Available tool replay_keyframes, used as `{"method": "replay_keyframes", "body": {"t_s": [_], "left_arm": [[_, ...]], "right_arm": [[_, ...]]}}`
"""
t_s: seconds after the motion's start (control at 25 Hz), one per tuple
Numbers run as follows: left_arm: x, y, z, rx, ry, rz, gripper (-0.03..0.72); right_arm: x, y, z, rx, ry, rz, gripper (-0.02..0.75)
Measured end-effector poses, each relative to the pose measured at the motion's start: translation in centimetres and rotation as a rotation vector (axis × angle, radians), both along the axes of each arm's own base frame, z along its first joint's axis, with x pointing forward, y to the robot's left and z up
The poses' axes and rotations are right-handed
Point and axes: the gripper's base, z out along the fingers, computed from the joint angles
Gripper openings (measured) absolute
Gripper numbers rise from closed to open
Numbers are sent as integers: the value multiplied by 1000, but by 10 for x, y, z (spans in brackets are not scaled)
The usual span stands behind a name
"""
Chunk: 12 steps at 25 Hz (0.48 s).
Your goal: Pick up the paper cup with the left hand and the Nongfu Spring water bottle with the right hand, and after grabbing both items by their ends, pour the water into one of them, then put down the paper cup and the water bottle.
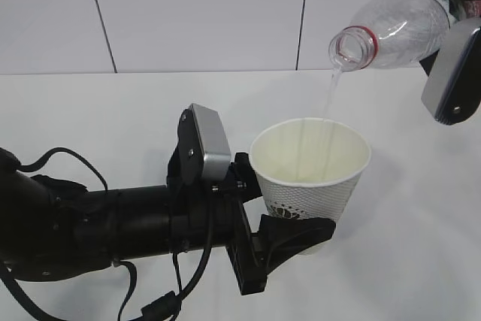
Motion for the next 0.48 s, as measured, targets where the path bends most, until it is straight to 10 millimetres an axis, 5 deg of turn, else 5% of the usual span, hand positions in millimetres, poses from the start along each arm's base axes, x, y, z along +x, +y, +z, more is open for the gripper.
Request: {"method": "replay_keyframes", "body": {"t_s": [0.48], "left_arm": [[0, 0, 0, 0, 0, 1, 533]], "right_arm": [[0, 0, 0, -1, -2, 1, 456]]}}
